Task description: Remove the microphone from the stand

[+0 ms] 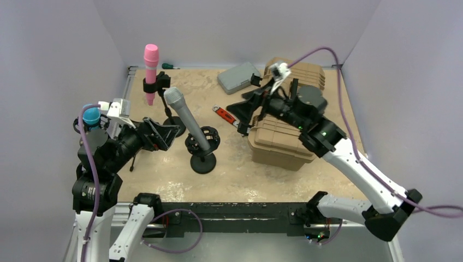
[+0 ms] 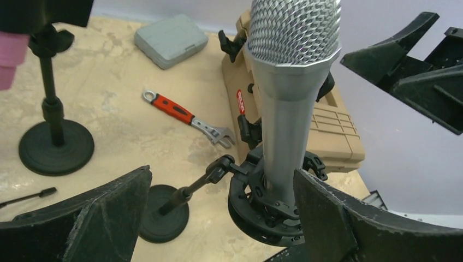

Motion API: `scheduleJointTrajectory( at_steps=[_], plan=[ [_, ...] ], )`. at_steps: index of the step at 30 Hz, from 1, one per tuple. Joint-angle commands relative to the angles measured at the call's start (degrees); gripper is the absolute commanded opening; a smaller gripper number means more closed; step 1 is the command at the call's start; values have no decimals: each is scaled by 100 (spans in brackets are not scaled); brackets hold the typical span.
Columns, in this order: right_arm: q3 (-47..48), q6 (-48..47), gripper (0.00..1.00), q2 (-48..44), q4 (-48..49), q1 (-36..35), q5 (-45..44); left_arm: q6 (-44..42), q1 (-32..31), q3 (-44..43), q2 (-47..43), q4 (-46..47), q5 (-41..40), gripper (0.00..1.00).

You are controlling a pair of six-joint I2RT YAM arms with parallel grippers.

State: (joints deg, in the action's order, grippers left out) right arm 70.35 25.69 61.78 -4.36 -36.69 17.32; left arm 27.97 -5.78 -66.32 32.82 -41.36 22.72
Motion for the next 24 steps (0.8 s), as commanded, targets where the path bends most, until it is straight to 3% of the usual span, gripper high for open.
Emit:
scheduleJointTrajectory(
  at_steps=[1,10,17,24],
  plan=[
    [611,-187,99,469,311,-1066,-588,255,-46,304,-51,234,411,98],
    [1341,-707,92,1281,145,-2454,-1645,519,-51,1134,-229,294,724,98],
    [1859,-990,83,1892,-328,-2902,-2548,467,-47,1328,-320,170,620,98],
    [1976,-1092,65,2135,-408,-3061,-2831,352,-47,1251,-281,87,451,98]
  ],
)
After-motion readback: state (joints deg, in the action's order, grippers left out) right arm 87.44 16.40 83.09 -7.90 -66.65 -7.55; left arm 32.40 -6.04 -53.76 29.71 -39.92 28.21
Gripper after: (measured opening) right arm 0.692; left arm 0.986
